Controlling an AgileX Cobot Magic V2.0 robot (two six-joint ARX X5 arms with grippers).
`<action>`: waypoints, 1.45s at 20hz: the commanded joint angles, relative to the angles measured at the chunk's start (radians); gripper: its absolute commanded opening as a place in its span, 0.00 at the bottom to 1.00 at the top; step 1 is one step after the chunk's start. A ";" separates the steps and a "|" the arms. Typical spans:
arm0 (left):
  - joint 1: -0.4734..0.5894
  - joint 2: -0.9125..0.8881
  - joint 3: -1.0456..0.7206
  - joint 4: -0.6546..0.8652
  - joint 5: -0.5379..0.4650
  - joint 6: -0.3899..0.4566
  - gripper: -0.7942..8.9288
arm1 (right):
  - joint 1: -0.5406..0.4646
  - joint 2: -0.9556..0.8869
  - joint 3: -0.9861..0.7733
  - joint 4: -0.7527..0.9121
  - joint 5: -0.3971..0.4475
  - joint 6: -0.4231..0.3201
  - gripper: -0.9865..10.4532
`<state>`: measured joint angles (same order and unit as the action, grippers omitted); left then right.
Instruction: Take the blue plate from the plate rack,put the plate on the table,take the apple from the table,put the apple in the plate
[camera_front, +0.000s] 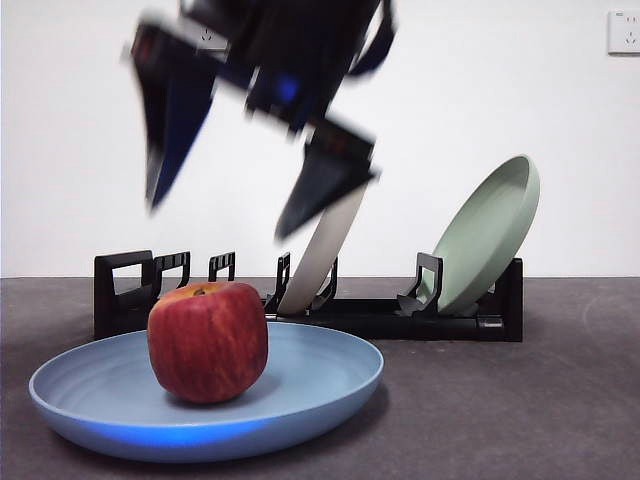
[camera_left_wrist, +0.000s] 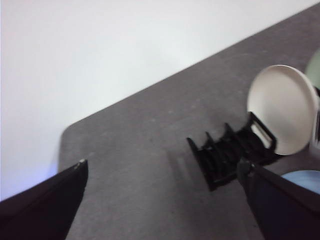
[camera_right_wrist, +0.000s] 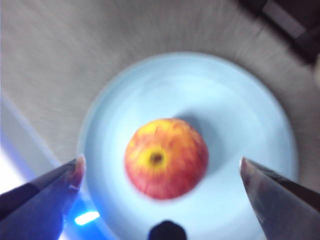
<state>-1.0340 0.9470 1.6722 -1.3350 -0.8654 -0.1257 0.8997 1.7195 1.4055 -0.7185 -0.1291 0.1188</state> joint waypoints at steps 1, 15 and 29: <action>0.002 0.007 0.000 -0.016 0.066 -0.013 0.60 | -0.016 -0.130 -0.002 -0.031 0.005 0.002 0.56; 0.002 0.168 0.000 0.170 0.378 0.169 0.07 | -0.142 -0.696 -0.002 -0.264 0.267 -0.060 0.08; 0.146 -0.280 -0.694 0.568 0.396 0.057 0.07 | -0.154 -0.987 -0.510 -0.036 0.259 -0.034 0.08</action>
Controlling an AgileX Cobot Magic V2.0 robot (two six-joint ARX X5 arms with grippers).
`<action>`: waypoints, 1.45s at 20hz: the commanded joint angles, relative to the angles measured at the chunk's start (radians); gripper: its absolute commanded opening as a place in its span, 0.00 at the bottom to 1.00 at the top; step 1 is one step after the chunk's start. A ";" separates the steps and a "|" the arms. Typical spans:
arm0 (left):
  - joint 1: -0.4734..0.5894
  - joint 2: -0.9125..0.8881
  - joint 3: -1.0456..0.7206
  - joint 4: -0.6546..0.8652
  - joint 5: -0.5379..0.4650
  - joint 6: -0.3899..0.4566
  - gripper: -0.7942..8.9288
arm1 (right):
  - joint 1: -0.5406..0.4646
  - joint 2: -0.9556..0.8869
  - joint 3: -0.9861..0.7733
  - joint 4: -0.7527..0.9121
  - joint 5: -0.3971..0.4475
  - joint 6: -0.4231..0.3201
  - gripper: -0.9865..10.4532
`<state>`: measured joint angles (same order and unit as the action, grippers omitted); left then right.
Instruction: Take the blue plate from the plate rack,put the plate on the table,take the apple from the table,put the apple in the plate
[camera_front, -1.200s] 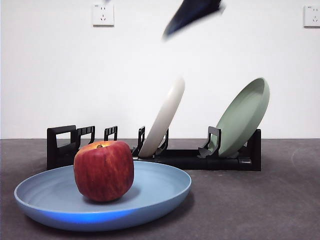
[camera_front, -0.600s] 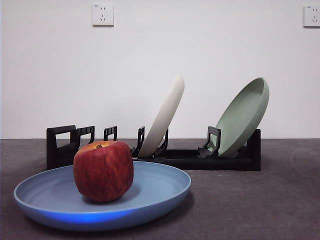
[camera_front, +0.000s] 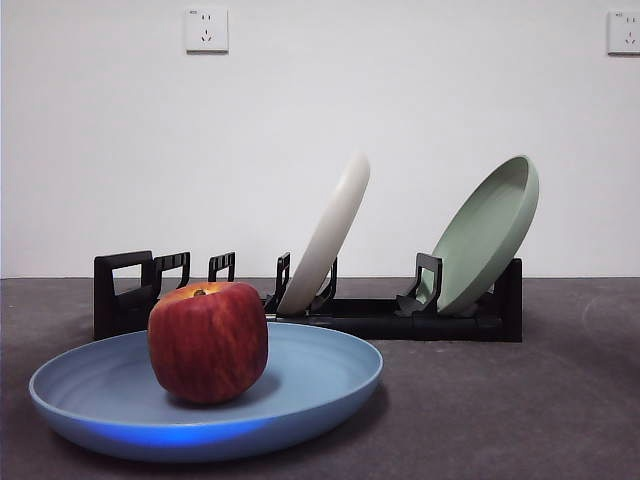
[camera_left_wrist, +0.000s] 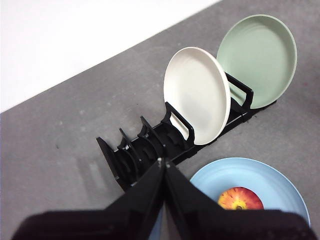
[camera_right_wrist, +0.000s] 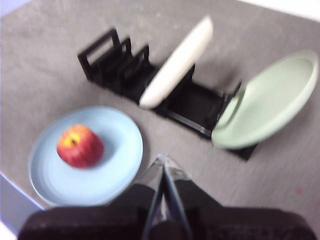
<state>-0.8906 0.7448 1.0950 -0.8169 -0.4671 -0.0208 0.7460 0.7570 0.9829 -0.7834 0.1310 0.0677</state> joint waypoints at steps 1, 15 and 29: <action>0.002 -0.129 -0.182 0.074 -0.003 -0.076 0.07 | -0.001 -0.043 -0.138 0.056 -0.001 0.024 0.08; 0.002 -0.275 -0.389 -0.017 -0.054 -0.118 0.08 | -0.001 -0.071 -0.270 0.097 0.006 0.013 0.09; 0.555 -0.396 -0.465 0.405 0.106 -0.117 0.08 | -0.001 -0.071 -0.270 0.097 0.006 0.013 0.09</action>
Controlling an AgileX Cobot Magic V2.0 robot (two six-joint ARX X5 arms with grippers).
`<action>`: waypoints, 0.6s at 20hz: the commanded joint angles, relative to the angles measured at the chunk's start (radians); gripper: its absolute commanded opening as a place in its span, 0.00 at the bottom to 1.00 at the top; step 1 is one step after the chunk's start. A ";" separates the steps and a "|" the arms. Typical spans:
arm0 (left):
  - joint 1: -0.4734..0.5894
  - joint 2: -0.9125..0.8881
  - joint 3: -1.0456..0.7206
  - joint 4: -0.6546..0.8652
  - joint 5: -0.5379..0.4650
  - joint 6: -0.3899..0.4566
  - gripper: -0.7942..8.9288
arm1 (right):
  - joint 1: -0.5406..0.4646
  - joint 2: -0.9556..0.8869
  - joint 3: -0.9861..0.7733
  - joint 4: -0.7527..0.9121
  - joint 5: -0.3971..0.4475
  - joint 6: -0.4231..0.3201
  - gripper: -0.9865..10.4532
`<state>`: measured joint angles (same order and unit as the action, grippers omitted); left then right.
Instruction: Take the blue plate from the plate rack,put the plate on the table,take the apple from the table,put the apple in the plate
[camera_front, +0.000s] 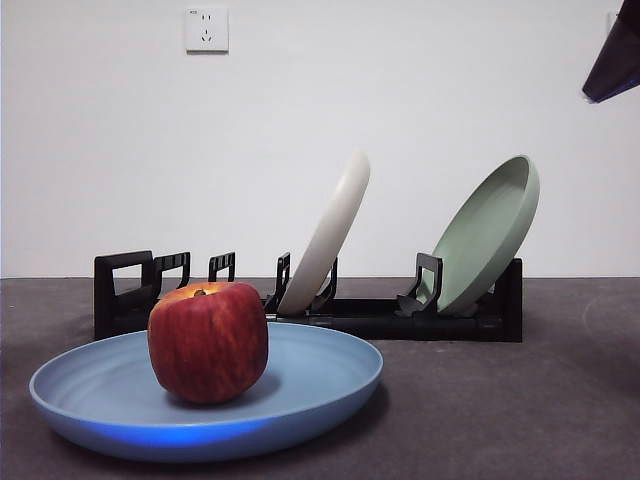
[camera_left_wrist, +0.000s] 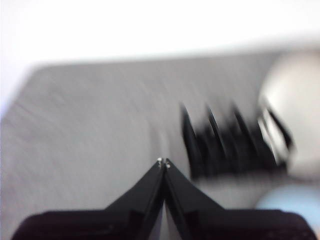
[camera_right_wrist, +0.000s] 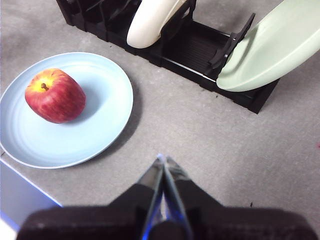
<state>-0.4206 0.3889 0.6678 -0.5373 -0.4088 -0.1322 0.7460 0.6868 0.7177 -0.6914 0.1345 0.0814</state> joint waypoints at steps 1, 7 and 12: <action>0.143 -0.074 -0.074 0.203 0.097 0.003 0.08 | -0.001 -0.001 -0.005 0.005 0.003 -0.001 0.09; 0.330 -0.199 -0.357 0.357 0.260 0.092 0.08 | -0.001 -0.001 -0.005 0.005 0.003 -0.001 0.09; 0.397 -0.259 -0.525 0.361 0.311 0.091 0.08 | -0.001 -0.001 -0.005 0.005 0.003 -0.001 0.09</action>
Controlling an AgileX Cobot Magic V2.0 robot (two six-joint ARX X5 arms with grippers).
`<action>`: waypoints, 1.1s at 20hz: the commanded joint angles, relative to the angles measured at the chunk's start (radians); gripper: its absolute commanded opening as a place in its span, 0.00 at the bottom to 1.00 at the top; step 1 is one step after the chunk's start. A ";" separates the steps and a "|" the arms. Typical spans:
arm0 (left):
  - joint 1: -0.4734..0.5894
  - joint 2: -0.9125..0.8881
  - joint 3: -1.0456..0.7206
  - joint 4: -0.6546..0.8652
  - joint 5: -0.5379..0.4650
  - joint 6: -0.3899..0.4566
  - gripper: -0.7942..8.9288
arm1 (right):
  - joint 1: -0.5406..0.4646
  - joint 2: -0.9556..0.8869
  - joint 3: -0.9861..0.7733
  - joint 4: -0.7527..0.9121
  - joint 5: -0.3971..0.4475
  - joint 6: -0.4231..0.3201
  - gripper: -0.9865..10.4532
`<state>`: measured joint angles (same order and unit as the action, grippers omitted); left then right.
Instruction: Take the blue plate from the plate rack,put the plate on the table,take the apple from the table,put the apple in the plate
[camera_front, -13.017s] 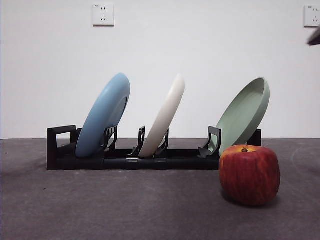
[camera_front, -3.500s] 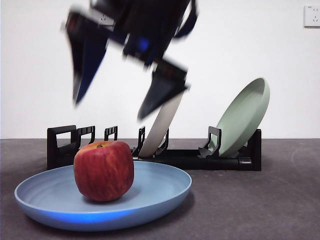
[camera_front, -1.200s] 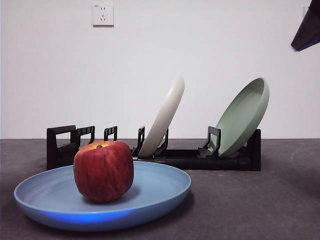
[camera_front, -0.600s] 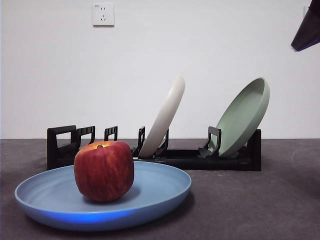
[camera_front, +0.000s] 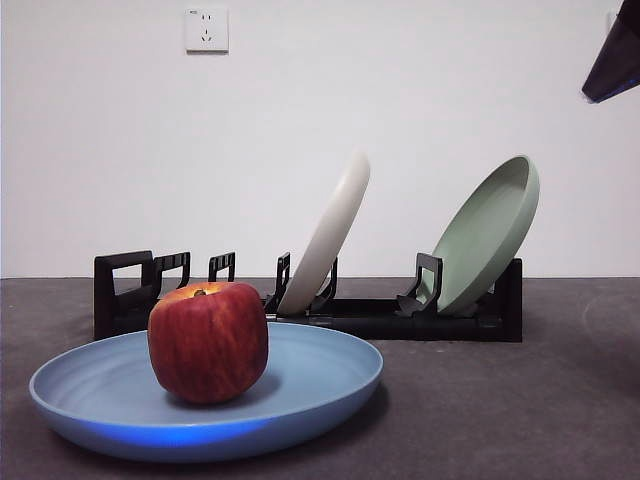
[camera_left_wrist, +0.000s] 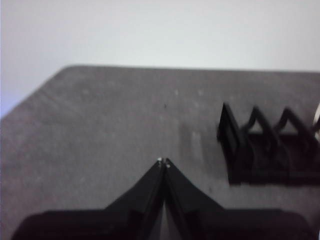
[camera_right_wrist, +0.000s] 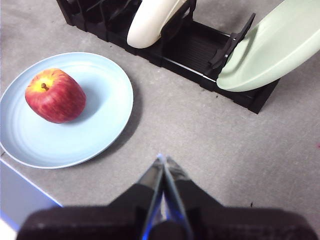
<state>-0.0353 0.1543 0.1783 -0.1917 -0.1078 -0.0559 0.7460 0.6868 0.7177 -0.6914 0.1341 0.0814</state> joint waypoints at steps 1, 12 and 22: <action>0.017 -0.045 -0.063 0.022 0.012 0.015 0.08 | -0.001 -0.001 -0.005 0.005 0.003 -0.001 0.09; 0.057 -0.153 -0.175 0.001 0.089 0.032 0.08 | -0.001 0.000 -0.005 0.005 0.003 -0.001 0.09; 0.057 -0.151 -0.175 0.005 0.105 0.030 0.08 | -0.001 -0.001 -0.005 0.005 0.003 -0.001 0.09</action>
<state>0.0181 0.0051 0.0170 -0.1864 -0.0109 -0.0364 0.7460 0.6868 0.7177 -0.6914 0.1345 0.0814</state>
